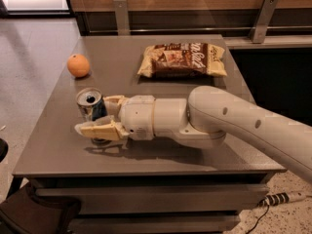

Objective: Pick redbull can

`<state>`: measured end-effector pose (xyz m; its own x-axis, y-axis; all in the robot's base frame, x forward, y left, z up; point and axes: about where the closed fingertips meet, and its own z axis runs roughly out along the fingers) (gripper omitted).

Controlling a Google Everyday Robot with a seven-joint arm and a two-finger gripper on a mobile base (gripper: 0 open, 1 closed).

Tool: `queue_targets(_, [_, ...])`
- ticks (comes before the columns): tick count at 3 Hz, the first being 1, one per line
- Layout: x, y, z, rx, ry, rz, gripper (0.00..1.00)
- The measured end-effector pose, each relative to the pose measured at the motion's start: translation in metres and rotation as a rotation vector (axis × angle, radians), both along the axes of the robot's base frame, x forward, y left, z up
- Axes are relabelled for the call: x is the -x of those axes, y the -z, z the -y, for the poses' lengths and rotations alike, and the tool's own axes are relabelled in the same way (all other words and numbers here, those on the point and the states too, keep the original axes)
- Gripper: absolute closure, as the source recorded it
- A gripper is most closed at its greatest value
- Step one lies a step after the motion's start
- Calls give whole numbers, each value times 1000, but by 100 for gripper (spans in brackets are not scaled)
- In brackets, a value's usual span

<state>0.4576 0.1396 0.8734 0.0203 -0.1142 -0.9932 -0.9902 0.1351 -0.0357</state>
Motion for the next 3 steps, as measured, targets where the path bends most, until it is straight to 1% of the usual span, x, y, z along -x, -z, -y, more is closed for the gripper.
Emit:
queue_targets(1, [2,-1,-2,1,-5,2,79])
queue_targets(2, [3,-2,-4,1,-8,4,99])
queue_targets(3, [3,-2,-5,2,-9,4,100])
